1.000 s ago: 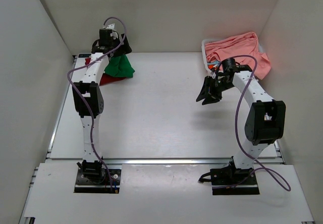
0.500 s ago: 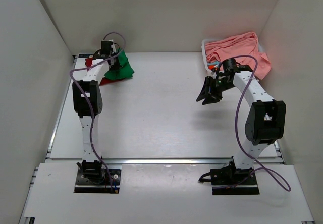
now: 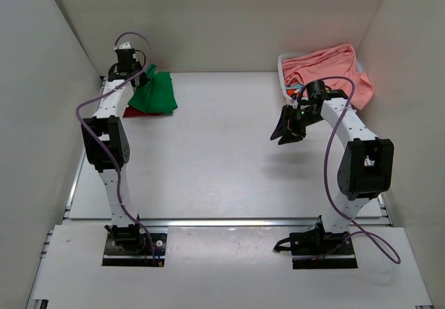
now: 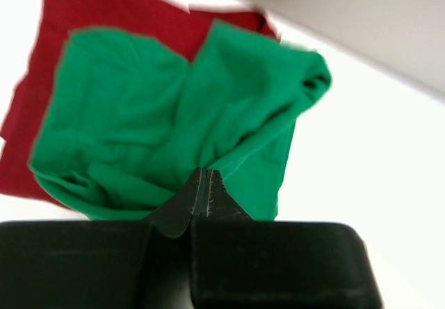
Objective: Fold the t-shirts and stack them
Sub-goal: Put the neatly folded tshirt into the corner of the board with the left arm
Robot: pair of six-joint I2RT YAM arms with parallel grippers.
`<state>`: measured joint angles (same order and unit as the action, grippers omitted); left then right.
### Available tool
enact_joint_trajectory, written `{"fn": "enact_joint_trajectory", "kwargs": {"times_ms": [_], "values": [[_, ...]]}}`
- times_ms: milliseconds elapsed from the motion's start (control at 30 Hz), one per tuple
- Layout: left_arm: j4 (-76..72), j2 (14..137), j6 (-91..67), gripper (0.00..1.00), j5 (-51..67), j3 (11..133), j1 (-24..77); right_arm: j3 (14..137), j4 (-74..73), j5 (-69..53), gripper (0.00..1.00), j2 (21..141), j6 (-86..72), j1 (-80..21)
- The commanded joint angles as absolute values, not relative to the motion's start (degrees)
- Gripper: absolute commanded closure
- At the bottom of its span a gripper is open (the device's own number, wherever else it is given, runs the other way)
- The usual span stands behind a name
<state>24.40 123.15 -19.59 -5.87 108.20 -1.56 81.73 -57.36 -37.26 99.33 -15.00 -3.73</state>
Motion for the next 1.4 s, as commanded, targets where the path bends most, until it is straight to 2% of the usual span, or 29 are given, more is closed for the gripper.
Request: {"fn": "enact_joint_trajectory", "kwargs": {"times_ms": [0,433,900,1167,1233,1267,1367], "values": [[22.2,118.7,-22.5,1.0,-5.4,110.8,-2.4,82.5,-56.8,-38.4,0.62,98.6,-15.3,-4.1],[20.7,120.1,-28.7,1.0,-9.3,107.2,-7.7,82.1,-57.6,-38.3,0.61,98.6,-14.5,-4.2],[30.0,132.3,-35.8,1.0,-13.8,117.2,-11.9,81.9,-58.3,-38.0,0.62,99.0,-14.9,-4.9],[26.7,131.3,-39.6,0.99,-13.1,114.5,-15.0,81.1,-58.0,-37.9,0.62,97.5,-15.2,-5.4],[27.3,130.3,-41.2,0.69,-9.5,115.4,-16.1,80.8,-57.5,-38.1,0.62,97.1,-15.6,-5.1],[27.1,128.9,-41.4,0.03,-9.0,115.7,-16.3,80.8,-56.8,-37.7,0.61,97.1,-15.7,-5.4],[26.5,123.3,-41.6,0.01,-8.5,113.6,-14.9,81.1,-55.3,-38.3,0.62,96.7,-16.5,-5.1]]}}
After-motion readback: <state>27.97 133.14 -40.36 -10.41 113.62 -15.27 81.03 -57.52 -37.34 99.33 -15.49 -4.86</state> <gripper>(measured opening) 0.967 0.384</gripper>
